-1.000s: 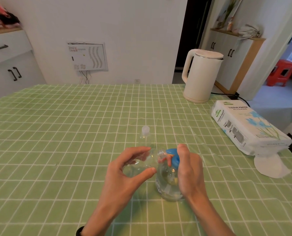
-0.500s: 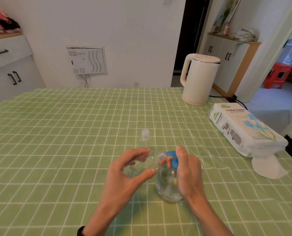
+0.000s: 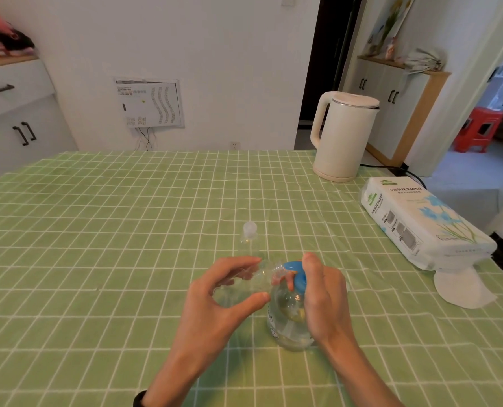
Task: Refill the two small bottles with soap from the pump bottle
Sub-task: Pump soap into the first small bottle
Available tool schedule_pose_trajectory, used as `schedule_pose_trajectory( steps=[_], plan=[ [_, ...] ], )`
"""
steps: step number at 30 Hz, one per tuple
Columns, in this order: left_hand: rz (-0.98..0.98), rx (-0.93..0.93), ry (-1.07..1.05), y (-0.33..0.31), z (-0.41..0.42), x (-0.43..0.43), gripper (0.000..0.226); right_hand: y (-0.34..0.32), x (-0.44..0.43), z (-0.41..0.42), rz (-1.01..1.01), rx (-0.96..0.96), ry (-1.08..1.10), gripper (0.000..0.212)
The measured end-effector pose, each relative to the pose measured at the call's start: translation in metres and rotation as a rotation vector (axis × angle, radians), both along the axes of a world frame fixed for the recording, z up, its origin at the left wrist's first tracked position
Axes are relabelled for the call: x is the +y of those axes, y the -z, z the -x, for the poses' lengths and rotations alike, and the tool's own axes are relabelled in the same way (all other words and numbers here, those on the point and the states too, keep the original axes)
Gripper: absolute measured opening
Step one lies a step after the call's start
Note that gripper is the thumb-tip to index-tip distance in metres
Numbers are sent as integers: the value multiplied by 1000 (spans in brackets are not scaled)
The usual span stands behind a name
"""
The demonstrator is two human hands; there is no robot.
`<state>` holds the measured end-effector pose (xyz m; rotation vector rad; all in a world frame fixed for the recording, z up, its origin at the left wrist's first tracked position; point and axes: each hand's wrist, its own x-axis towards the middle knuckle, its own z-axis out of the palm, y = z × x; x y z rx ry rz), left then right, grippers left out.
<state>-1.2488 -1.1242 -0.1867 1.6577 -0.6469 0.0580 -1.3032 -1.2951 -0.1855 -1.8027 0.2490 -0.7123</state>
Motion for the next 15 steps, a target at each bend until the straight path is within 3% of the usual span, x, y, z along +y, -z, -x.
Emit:
schedule_pose_trajectory(
  steps=[15],
  plan=[
    [5,3,8,1,0,-1,45,4,-4,-1,4,-10,-48,63]
  ],
)
